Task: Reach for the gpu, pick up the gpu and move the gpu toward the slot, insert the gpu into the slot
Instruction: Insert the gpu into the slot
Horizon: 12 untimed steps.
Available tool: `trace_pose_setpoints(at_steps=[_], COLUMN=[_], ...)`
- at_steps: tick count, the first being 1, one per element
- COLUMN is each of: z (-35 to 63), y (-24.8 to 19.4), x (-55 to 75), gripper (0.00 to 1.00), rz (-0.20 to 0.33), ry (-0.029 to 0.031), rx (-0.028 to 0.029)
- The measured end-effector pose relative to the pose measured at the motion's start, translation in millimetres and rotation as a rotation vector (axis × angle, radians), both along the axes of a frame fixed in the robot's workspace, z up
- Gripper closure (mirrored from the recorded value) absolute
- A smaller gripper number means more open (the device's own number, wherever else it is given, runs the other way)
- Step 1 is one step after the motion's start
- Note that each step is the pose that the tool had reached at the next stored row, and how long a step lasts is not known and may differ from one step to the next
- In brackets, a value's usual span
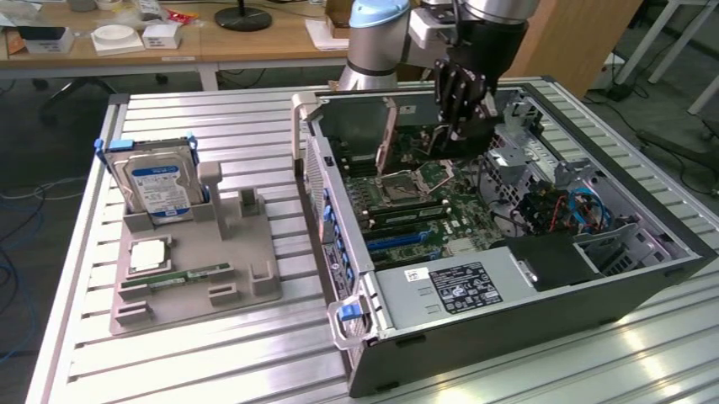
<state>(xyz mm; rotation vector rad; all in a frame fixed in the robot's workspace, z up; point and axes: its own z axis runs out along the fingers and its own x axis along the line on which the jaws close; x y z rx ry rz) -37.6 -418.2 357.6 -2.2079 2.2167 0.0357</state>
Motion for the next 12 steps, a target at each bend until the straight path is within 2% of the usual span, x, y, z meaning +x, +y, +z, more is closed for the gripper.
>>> trace_pose_setpoints(at_steps=[5, 10, 12], z=[-2.8, -11.7, -14.9], y=[-8.1, -8.2, -8.3], x=[-0.4, -11.8, -15.6], gripper=[0.73, 0.73, 0.73], rz=[0.000, 0.000, 0.000], ry=[0.0001, 0.0001, 0.0002], rx=[0.0001, -0.0004, -0.0024])
